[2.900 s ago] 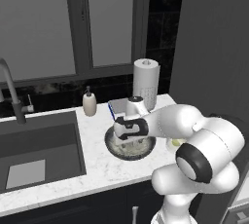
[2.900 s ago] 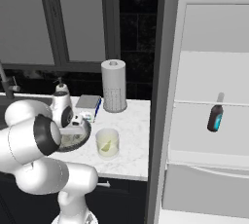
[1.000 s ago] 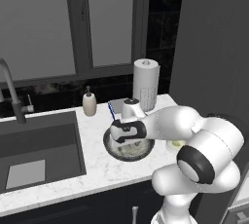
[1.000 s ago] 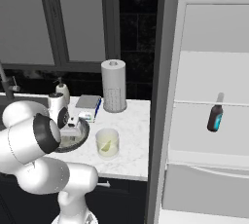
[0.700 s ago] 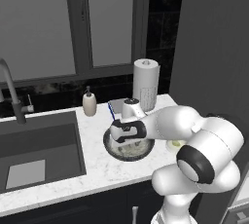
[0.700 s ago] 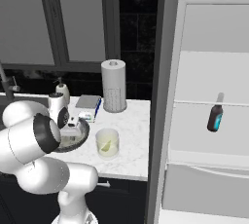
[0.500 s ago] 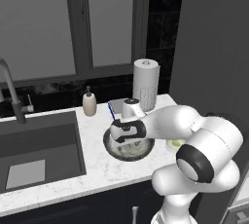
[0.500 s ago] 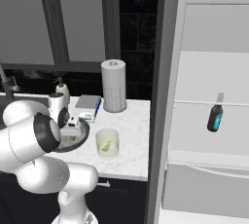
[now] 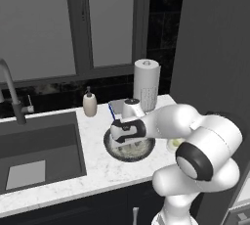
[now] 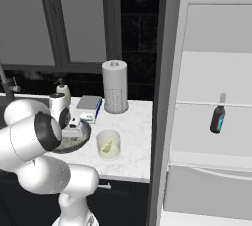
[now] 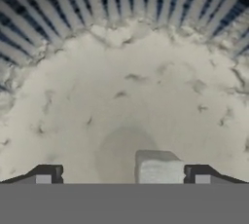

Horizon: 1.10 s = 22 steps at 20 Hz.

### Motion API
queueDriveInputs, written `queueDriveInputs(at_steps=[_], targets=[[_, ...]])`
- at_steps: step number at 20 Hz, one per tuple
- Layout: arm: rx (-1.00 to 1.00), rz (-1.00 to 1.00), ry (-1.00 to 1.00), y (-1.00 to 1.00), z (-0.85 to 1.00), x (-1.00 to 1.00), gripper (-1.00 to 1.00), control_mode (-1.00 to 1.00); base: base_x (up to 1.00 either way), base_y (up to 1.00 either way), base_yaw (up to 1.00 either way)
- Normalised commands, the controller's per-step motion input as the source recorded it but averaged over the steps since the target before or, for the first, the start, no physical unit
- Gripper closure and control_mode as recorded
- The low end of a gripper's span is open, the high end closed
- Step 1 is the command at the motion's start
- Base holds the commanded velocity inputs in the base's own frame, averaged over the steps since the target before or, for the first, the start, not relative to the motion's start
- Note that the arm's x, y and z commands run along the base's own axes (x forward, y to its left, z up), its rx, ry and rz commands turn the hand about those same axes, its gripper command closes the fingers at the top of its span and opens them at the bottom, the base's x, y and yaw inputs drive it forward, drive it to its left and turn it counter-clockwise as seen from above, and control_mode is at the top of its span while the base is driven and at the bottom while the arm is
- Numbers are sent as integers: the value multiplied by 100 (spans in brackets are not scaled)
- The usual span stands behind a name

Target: Grab a lemon wedge from the fridge and one ice cube from the ice bowl, and put them in the glass of lemonade.

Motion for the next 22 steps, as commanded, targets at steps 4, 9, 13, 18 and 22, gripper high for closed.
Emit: queueDriveInputs(at_steps=[4, 9, 13, 18, 22], targets=[[0, 0, 0, 0, -15, 0, -100, -100, 0, 0, 0], [0, 0, 0, 0, 0, 0, 100, -100, 0, 0, 0], [0, 0, 0, 0, 0, 0, 100, -100, 0, 0, 0], [0, 0, 0, 0, 0, 0, 100, -100, 0, 0, 0], [0, 0, 0, 0, 0, 0, 100, -100, 0, 0, 0]])
